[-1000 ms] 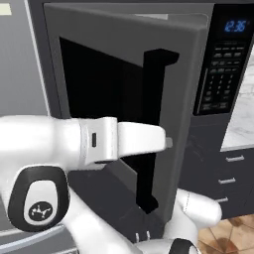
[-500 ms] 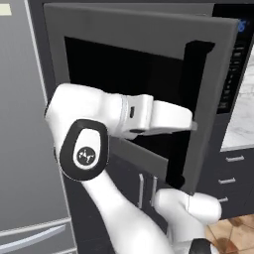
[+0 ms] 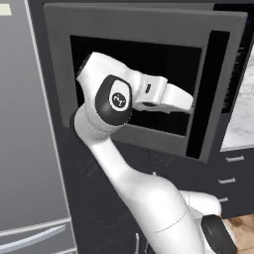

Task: Close the microwave door.

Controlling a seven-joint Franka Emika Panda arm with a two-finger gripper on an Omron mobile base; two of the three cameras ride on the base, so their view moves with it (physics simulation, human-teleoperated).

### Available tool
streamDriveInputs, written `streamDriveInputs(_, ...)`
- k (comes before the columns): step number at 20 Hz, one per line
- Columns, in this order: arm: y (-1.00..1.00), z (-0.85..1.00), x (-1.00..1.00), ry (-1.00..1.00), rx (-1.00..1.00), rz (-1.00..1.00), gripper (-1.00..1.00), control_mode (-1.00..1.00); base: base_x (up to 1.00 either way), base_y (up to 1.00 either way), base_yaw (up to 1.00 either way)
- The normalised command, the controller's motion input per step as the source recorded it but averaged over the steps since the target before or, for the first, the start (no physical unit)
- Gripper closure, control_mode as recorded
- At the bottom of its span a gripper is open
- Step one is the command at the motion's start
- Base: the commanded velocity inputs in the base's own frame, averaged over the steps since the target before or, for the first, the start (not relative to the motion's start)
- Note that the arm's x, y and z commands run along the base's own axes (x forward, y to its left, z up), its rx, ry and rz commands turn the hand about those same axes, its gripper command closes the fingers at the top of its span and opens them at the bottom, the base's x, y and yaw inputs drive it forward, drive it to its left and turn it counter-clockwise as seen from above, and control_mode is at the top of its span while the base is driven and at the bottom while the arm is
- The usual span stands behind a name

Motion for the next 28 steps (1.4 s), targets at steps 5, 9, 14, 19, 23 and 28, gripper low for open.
streamDriveInputs(5, -0.09, -0.05, 1.0, -0.2, 0.19, 0.02, -1.0, -1.0, 0.0, 0.0, 0.0)
streamDriveInputs(9, -0.05, -0.04, 1.0, -0.3, 0.18, 0.08, -1.0, -1.0, 0.0, 0.0, 0.0)
streamDriveInputs(14, -0.13, -0.07, 0.97, -0.35, 0.19, 0.11, -1.0, -1.0, 0.0, 0.0, 0.0)
streamDriveInputs(19, -0.04, -0.09, 0.82, -0.35, 0.15, 0.1, -1.0, -1.0, 0.0, 0.0, 0.0)
streamDriveInputs(23, 0.0, -0.07, 0.79, -0.25, 0.1, 0.04, -1.0, -1.0, 0.0, 0.0, 0.0)
streamDriveInputs(28, 0.0, -0.02, 0.71, -0.15, 0.06, 0.04, -1.0, -1.0, 0.0, 0.0, 0.0)
